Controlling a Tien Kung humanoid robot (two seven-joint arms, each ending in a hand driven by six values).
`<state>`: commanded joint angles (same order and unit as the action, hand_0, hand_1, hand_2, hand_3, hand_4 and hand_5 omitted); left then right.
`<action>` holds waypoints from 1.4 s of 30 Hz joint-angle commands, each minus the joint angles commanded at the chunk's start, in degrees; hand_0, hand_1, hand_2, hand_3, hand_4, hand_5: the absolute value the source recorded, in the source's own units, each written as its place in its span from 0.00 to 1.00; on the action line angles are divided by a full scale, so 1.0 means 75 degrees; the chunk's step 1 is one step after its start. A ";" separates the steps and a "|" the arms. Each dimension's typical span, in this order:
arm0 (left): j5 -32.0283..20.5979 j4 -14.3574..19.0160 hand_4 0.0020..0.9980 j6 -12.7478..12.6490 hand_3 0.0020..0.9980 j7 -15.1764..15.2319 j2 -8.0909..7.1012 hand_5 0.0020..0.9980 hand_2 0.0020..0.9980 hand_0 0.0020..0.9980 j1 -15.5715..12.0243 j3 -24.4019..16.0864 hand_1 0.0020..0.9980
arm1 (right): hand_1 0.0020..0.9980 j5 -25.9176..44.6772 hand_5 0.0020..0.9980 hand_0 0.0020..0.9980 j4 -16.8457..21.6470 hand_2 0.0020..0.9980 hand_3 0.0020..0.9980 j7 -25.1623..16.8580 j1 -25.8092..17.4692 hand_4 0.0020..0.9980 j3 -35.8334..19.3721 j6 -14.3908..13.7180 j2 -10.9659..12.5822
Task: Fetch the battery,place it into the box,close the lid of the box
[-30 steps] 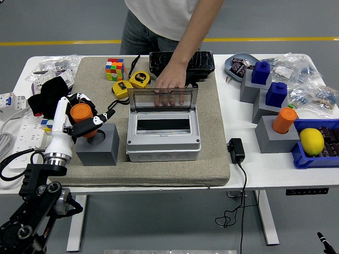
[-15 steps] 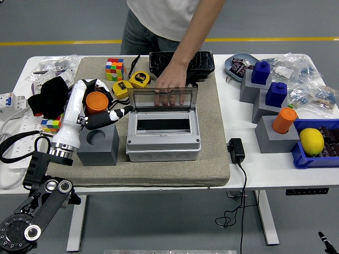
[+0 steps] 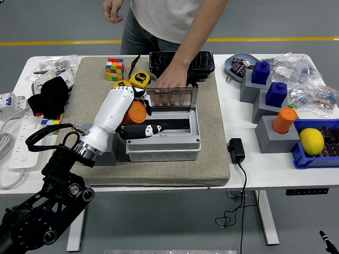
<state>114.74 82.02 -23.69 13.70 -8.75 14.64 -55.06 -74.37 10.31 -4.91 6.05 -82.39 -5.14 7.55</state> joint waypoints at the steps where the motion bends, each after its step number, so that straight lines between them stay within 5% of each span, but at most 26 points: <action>1: 0.0118 -0.0092 1.00 -0.0070 0.00 -0.0022 -0.0025 0.27 0.00 0.03 0.0103 0.0204 0.00 | 0.86 0.0000 1.00 0.88 0.0000 0.81 0.85 -0.0001 0.0004 1.00 0.0003 0.0000 0.0001; 13: -0.0192 -0.1232 1.00 -0.0707 0.00 0.0305 0.0190 0.28 0.00 0.04 0.1080 0.1583 0.00 | 0.86 -0.0022 1.00 0.88 0.0000 0.81 0.85 0.0011 0.0035 1.00 0.0058 0.0009 0.0003; 33: -0.0749 -0.3239 1.00 -0.1203 0.00 0.0719 0.0854 0.40 0.00 0.04 0.1795 0.1718 0.00 | 0.86 -0.0162 1.00 0.88 0.0000 0.81 0.85 0.0067 0.0021 1.00 0.0036 0.0023 0.0004; 42: -0.0853 -0.3594 1.00 -0.1246 0.00 0.0763 0.1011 0.43 0.00 0.04 0.1926 0.1643 0.00 | 0.86 -0.0177 1.00 0.88 0.0000 0.81 0.85 0.0083 0.0008 1.00 0.0040 0.0023 0.0014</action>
<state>108.34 55.07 -33.04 19.42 -1.17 29.09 -42.73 -75.70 10.31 -4.29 6.11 -82.09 -4.97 7.66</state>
